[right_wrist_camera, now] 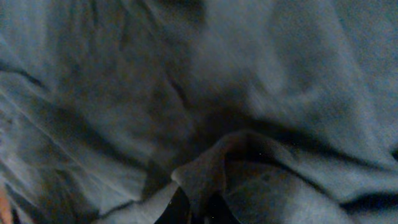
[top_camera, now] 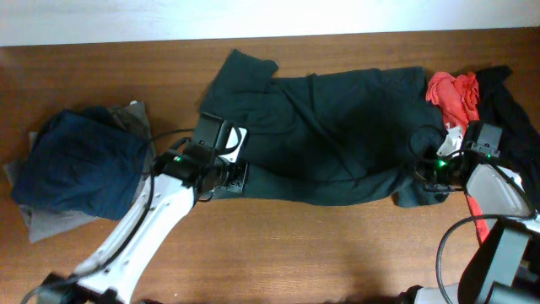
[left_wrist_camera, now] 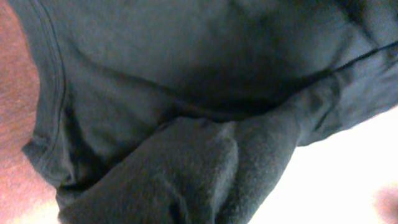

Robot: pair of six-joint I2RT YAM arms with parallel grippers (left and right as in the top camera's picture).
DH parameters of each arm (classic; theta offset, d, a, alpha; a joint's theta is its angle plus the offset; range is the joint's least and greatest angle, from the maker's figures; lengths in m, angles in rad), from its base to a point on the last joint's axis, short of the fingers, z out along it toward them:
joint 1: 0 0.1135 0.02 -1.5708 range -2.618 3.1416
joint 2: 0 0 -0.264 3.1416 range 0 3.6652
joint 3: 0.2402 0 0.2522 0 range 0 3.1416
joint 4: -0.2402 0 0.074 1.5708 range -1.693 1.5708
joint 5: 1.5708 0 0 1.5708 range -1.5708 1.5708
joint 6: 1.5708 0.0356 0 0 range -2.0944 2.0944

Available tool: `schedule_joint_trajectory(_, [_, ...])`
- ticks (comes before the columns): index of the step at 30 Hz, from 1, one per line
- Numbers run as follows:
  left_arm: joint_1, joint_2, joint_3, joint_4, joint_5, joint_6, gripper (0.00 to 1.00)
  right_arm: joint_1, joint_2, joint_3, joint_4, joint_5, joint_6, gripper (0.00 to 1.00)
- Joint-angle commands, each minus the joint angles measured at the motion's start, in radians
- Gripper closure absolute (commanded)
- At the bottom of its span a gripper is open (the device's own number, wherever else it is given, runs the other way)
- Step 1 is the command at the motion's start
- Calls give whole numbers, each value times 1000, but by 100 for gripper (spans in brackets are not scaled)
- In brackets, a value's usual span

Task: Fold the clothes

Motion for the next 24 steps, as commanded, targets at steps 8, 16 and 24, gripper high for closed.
schedule_joint_trajectory(8, [58, 113, 1, 66, -155, 26, 100, -6, 26, 10, 156, -53, 52, 96])
schedule_joint_trajectory(16, [201, 113, 3, 63, -117, 14, 100, -20, 26, 11, 246, -56, 114, 96])
schedule_joint_trajectory(24, [232, 114, 3, 160, -72, 14, 99, -26, 26, 10, 287, -62, 89, 85])
